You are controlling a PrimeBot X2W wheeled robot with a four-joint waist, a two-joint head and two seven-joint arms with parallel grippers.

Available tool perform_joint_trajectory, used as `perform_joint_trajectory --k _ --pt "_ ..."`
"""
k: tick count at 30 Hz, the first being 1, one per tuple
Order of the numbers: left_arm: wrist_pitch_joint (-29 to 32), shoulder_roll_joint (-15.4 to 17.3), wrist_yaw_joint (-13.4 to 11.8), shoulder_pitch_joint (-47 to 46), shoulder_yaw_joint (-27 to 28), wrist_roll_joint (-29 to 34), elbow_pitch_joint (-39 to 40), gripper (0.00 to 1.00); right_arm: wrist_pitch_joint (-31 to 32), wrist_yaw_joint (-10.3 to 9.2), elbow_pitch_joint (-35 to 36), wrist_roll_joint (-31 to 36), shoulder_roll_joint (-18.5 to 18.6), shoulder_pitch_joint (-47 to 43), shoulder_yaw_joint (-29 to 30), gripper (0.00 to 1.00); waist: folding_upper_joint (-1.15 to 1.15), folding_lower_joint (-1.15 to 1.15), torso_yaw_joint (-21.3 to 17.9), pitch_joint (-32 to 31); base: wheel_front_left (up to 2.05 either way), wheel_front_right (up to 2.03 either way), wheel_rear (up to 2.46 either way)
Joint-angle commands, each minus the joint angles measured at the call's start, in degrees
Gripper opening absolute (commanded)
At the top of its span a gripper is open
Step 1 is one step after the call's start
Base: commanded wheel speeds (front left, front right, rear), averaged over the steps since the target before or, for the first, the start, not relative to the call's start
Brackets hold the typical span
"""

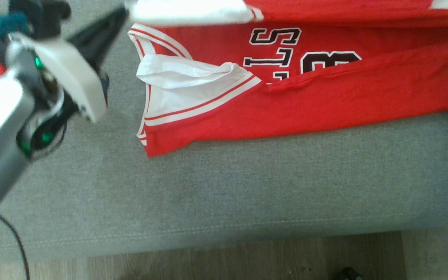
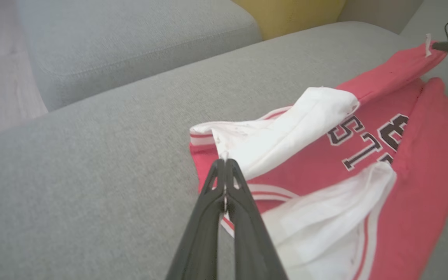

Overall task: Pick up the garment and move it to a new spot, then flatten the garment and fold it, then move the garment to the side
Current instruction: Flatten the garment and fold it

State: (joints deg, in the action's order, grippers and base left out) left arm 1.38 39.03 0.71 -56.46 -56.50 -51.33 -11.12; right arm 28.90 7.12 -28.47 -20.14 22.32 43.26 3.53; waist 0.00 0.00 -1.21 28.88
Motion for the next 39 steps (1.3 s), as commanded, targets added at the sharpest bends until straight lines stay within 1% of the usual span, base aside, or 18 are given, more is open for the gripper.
perform_joint_trajectory --k 1,6,10,13,17,21,22,23,24,25,26,27,29,32,35,36,38,39 --pt "0.2 3.2 -0.6 -1.2 2.8 -0.8 2.1 0.0 0.2 0.36 2.6 -0.5 1.4 -0.6 -0.2 0.0 0.0 0.0 0.0 0.1 0.0 0.0 0.0" --pt "0.9 7.3 -4.8 4.2 3.1 -2.3 10.4 0.0 0.7 0.36 3.9 -0.2 2.1 -3.2 1.2 0.0 0.0 0.0 0.3 0.4 0.0 0.0 0.0" --pt "0.8 9.3 -7.1 7.5 3.5 -4.0 14.7 0.0 1.2 0.36 4.4 0.2 1.9 -5.3 2.5 0.0 0.0 0.0 0.5 0.5 0.0 0.0 0.0" --pt "0.9 10.2 -8.3 9.9 3.5 -5.6 17.1 0.0 1.8 0.36 5.0 0.4 1.2 -6.8 3.4 0.0 0.0 0.0 0.6 0.6 0.0 0.0 0.0" --pt "0.1 10.0 -9.2 12.9 3.1 -7.2 17.6 0.0 2.5 0.36 5.5 0.5 -0.1 -8.2 4.1 0.0 0.0 0.0 0.5 0.9 0.0 0.0 0.0" --pt "-2.0 7.7 -9.4 15.1 2.5 -7.9 15.2 0.0 2.2 0.36 5.2 1.1 -1.8 -8.8 4.3 0.0 0.0 0.0 0.3 0.9 0.0 0.0 0.0" --pt "-2.8 6.9 -9.5 15.6 2.4 -7.9 14.2 0.0 1.9 0.36 5.0 1.3 -2.2 -8.8 4.4 0.11 0.0 0.0 0.3 0.8 0.0 0.0 0.0" --pt "-3.7 6.0 -9.6 16.0 2.3 -7.8 13.2 0.0 1.5 0.36 4.7 1.4 -2.7 -8.8 4.5 0.41 0.0 0.0 0.2 0.7 0.0 0.0 0.0" --pt "-4.5 5.2 -9.6 16.3 2.0 -7.4 12.1 0.0 0.9 0.36 4.4 1.3 -3.2 -8.8 4.8 1.0 0.0 0.0 0.1 0.5 0.0 0.0 0.0" --pt "-5.5 4.3 -9.8 16.6 1.7 -6.9 11.1 0.41 -0.2 0.36 4.2 1.5 -3.7 -8.8 5.4 1.0 0.0 0.0 0.1 0.3 0.0 0.0 0.0" --pt "-6.7 3.3 -10.3 16.8 1.7 -6.4 10.2 1.0 -1.5 0.36 4.1 1.7 -4.1 -8.8 6.0 1.0 0.0 0.0 0.1 0.0 0.0 0.0 0.0" --pt "-8.1 2.2 -10.9 17.1 1.6 -5.7 9.4 1.0 -2.6 0.36 4.1 1.9 -4.5 -9.1 6.5 1.0 0.0 0.0 0.2 -0.4 0.0 0.0 0.0" --pt "-11.4 0.4 -13.0 17.6 1.7 -3.7 8.0 1.0 -5.4 0.36 4.7 2.2 -5.5 -9.9 7.9 1.0 0.0 0.0 0.3 -1.2 0.0 0.0 0.0" --pt "-14.8 -1.9 -17.1 18.9 2.3 -0.1 6.9 1.0 -9.0 0.36 5.9 1.7 -7.6 -11.5 10.4 1.0 0.0 0.0 0.5 -2.6 0.0 0.0 0.0" --pt "-16.1 -4.3 -21.7 21.2 4.0 3.7 7.5 1.0 -11.2 0.36 6.7 2.2 -9.7 -13.4 13.2 1.0 0.0 0.0 1.0 -4.2 0.0 0.0 0.0" --pt "-16.1 -4.3 -21.7 21.2 4.0 3.7 7.5 1.0 -11.2 0.36 6.7 2.2 -9.7 -13.4 13.2 1.0 0.0 0.0 1.0 -4.2 0.0 0.0 0.0" --pt "-16.3 -6.4 -24.7 22.9 6.0 7.0 9.3 1.0 -11.6 0.36 6.5 2.5 -10.8 -14.1 14.9 1.0 0.0 0.0 1.7 -5.1 0.0 0.0 0.0" --pt "-16.3 -7.6 -25.7 24.1 6.8 8.7 10.5 1.0 -11.6 0.36 6.2 2.6 -11.4 -14.2 15.7 1.0 0.0 0.0 2.1 -5.4 0.0 0.0 0.0"
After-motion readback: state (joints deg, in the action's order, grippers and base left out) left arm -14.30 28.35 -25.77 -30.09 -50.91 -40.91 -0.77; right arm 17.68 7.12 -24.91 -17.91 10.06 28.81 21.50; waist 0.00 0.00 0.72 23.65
